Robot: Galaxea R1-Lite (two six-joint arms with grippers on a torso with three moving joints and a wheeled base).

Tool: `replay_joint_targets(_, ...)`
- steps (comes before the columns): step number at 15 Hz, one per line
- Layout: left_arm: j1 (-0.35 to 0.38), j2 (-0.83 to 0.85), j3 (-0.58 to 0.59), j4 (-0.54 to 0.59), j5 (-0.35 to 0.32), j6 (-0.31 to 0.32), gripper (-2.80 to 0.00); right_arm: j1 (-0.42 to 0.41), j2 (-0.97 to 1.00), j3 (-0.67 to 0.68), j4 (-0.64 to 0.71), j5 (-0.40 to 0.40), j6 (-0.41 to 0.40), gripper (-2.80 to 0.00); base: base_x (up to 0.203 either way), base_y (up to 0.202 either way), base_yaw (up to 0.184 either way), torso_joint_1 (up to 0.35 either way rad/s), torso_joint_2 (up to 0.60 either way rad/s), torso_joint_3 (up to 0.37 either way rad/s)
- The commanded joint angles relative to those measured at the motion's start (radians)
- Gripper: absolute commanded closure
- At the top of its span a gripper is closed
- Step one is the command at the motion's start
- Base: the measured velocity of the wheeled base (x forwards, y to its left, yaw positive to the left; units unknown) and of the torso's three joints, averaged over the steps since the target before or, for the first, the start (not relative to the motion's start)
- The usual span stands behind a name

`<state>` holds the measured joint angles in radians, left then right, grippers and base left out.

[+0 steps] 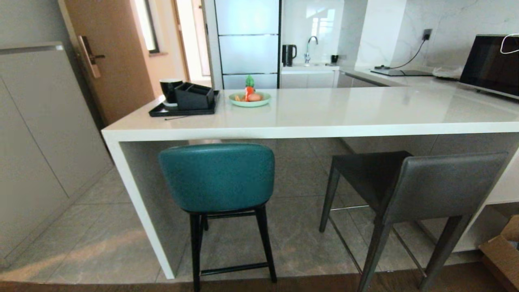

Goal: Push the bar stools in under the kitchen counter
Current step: Pull the blue chair out from under the dining table

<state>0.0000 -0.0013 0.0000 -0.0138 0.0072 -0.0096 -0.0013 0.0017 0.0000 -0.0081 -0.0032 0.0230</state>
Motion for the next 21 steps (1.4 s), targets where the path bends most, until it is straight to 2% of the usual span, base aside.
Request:
replay_joint_targets(1, 0.0, 0.001, 0.003, 0.0, 0.0, -0.001, 0.0, 0.0, 0.001, 0.003, -0.001, 0.0, 0.0, 0.0, 0.0, 0.196, -0.001, 0.002, 0.0, 0.006)
replay_joint_targets(11, 0.0, 0.001, 0.003, -0.001, 0.0, -0.001, 0.0, 0.0, 0.001, 0.003, -0.001, 0.0, 0.002, 0.0, 0.0, 0.178, -0.001, 0.002, 0.0, 0.002)
replay_joint_targets(21, 0.0, 0.001, 0.003, 0.0, 0.0, -0.001, 0.0, 0.0, 0.001, 0.003, -0.001, 0.0, 0.002, 0.0, 0.0, 0.0, 0.0, 0.0, 0.0, 0.0)
